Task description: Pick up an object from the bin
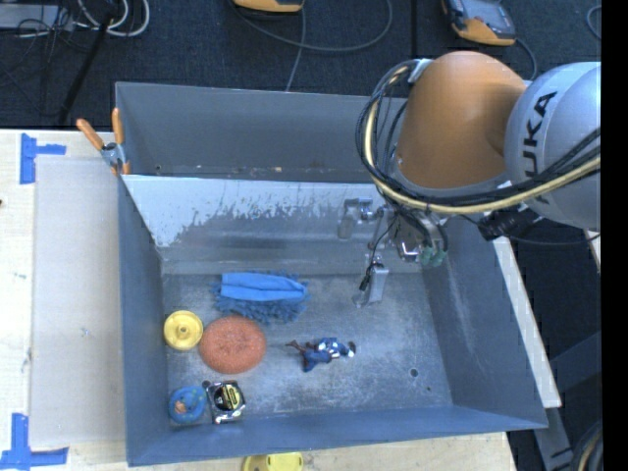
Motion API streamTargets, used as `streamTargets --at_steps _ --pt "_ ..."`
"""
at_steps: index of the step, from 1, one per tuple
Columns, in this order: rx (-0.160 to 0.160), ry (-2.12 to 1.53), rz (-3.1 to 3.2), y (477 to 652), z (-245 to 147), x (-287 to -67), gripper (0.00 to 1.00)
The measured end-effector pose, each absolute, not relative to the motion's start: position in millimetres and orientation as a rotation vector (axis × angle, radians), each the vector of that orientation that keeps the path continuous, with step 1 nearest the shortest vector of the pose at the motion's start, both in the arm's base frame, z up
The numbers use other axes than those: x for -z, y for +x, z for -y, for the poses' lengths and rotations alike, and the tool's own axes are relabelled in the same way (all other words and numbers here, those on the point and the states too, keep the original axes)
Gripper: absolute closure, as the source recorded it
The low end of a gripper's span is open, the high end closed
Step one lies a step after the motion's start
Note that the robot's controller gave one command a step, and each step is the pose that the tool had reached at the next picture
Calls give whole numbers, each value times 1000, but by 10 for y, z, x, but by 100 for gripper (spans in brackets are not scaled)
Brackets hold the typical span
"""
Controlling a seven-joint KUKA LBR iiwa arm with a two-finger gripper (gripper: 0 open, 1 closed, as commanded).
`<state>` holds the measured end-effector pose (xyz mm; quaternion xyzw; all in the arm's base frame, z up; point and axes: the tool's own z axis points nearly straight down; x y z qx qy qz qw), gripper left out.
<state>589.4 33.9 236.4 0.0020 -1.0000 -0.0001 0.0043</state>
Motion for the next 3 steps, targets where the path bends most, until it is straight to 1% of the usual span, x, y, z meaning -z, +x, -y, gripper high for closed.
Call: streamTargets --at_steps 1,2,3 --pt "1 5 3142 5908 -337 -2412 0" --pt "0 119 3144 5858 -436 -2074 0" --pt "1 184 3140 5962 -726 -1401 0"
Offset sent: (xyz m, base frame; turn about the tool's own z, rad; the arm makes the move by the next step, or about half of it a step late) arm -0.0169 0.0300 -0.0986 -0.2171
